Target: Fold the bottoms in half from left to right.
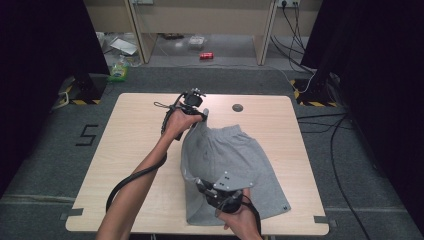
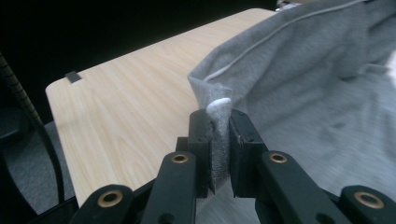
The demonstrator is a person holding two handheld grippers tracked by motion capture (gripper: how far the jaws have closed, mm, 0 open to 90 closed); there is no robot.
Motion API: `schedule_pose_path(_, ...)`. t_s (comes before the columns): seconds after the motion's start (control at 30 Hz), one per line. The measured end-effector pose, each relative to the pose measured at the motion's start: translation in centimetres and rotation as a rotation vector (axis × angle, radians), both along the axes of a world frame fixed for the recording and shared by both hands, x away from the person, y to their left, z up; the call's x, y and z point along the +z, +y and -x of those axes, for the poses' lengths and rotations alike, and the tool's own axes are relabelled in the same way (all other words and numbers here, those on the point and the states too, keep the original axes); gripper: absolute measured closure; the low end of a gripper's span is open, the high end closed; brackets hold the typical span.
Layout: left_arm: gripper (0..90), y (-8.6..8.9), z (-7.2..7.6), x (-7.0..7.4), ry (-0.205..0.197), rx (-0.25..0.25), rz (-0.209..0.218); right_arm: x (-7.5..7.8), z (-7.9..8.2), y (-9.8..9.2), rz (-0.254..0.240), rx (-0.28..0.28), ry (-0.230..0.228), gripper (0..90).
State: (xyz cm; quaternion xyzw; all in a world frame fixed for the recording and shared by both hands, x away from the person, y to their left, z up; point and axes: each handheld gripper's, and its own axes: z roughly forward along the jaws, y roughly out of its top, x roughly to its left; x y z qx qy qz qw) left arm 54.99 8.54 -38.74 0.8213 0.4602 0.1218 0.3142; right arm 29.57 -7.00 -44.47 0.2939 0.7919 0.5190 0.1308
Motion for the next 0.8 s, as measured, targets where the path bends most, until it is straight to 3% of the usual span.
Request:
schedule_pose_path(0.13, 76.3, -1.7, -0.1, -0.1, 0.005, -0.013, 0.010, 0.2, 0.6, -2.9, -0.035, -0.050, 0.001, 81.6)
schedule_pose_path(0.3, 76.3, -3.5, -0.1, -0.1, 0.010, -0.028, 0.019, 0.3, 1.1, -4.9, -0.049, -0.095, -0.004, 81.5)
schedule_pose_path(0.43, 76.2, -4.9, -0.1, 0.3, 0.000, -0.038, -0.002, 0.2, 1.8, -7.4, -0.070, -0.154, -0.006, 81.5)
schedule_pose_path(0.5, 76.2, -5.6, -0.1, 0.5, 0.006, -0.036, 0.022, 0.2, 1.9, -7.8, -0.075, -0.164, -0.010, 81.5)
schedule_pose_path(0.8, 76.2, -9.0, 0.1, -0.1, 0.021, -0.080, 0.058, -0.2, 3.1, -10.4, -0.084, -0.222, -0.011, 81.5)
